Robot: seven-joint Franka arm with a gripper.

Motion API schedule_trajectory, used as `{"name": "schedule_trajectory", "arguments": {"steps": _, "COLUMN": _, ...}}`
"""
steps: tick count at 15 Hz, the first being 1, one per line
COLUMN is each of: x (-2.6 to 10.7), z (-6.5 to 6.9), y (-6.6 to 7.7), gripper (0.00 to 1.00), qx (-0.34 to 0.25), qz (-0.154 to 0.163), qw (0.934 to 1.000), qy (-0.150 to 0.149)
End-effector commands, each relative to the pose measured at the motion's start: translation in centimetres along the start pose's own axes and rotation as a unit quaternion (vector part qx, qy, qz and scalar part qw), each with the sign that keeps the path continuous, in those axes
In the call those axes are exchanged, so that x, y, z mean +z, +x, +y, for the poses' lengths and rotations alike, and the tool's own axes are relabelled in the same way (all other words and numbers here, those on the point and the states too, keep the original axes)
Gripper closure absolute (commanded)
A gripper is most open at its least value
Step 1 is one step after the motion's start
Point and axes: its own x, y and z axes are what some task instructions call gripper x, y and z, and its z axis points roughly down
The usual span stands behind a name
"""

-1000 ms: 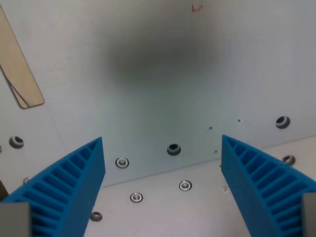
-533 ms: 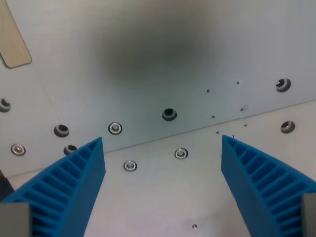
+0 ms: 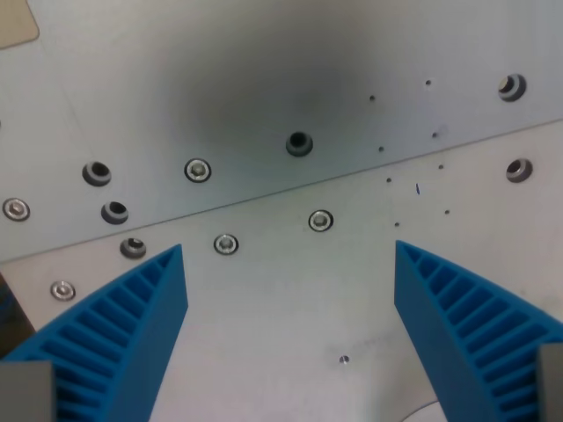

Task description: Move in gripper negative x

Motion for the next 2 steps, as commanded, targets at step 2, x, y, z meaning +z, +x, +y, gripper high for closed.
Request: {"name": "schedule_trajectory", "arguments": {"steps": 2, "x": -0.37, "z": 0.22, "y": -3.36, "gripper": 0.00, "qx": 0.012, "qz": 0.043, "qw": 0.9989, "qy": 0.016}}
